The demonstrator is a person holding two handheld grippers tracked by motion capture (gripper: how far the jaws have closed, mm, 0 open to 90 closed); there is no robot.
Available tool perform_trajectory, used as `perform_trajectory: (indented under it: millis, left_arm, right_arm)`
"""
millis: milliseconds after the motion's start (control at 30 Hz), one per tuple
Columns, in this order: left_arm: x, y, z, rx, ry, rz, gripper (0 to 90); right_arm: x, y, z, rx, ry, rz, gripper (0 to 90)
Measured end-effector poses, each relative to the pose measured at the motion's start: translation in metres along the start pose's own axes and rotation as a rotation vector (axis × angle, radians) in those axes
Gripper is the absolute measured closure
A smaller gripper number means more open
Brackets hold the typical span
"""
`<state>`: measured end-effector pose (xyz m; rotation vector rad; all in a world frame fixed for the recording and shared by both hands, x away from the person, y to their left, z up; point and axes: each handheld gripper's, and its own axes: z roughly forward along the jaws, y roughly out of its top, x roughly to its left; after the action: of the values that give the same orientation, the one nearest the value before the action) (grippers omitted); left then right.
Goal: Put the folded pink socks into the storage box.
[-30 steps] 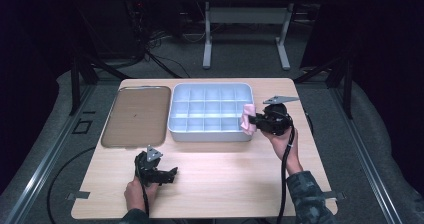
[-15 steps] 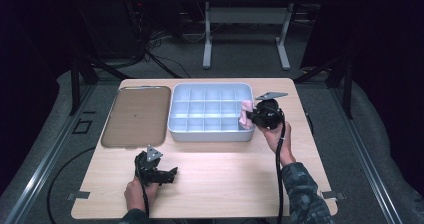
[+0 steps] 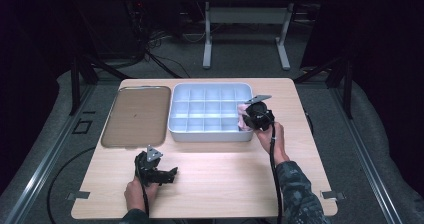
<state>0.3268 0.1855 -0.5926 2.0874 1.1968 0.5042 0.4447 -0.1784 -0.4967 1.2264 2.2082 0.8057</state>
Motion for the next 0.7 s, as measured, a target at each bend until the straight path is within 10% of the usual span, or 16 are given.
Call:
perform_trajectory:
  millis: [700]
  left_arm:
    - [-0.0001, 0.0, 0.0, 0.0, 0.001, 0.0, 0.0]
  right_arm:
    - [0.0025, -0.004, -0.0008, 0.073, 0.03, 0.032, 62.5]
